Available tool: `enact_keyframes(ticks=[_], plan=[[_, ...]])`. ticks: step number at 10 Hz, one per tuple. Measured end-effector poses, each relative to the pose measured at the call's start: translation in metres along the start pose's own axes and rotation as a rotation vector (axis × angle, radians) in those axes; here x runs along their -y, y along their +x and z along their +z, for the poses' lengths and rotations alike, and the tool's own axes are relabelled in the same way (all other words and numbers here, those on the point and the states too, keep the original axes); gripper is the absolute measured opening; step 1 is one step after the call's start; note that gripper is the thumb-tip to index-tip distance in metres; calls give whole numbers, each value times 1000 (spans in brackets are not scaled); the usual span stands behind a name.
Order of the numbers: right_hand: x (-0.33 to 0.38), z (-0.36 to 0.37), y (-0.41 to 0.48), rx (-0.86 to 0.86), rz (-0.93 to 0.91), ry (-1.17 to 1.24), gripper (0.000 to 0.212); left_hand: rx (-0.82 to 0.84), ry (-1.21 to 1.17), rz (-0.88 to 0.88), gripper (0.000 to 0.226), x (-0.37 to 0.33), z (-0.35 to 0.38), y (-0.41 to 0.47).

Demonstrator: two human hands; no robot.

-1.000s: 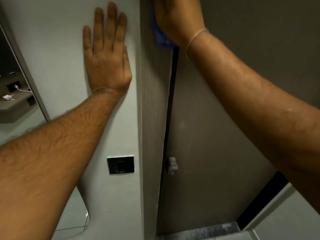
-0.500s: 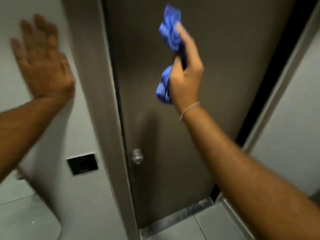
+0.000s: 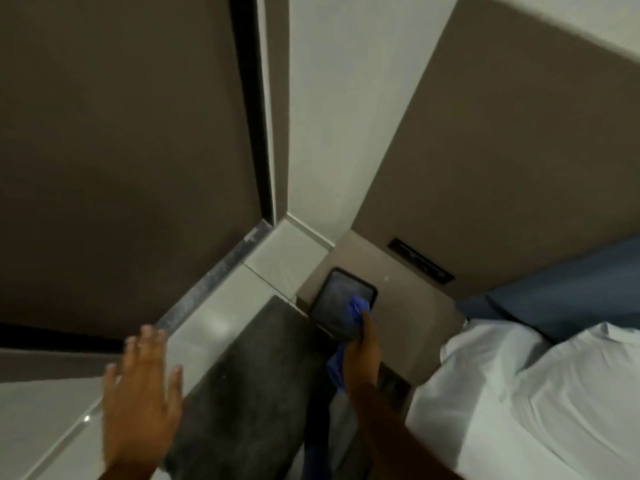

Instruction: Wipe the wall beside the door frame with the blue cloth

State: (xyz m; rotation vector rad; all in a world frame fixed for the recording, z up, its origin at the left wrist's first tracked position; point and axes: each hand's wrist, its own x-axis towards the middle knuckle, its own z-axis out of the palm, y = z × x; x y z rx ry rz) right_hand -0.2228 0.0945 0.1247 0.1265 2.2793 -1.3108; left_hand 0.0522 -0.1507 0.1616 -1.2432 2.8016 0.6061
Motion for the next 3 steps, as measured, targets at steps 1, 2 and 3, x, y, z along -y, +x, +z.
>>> enact_keyframes(ticks=[1, 2, 3], plan=[[-19, -3, 43, -49, -21, -105, 54, 18, 63, 164, 69, -58, 79, -15], [-42, 13, 116, 69, -75, -211, 63, 124, 80, 223, 70, -124, 135, 36], [-59, 25, 148, 231, -204, -454, 74, 173, 160, 196, 69, -143, 165, 56]])
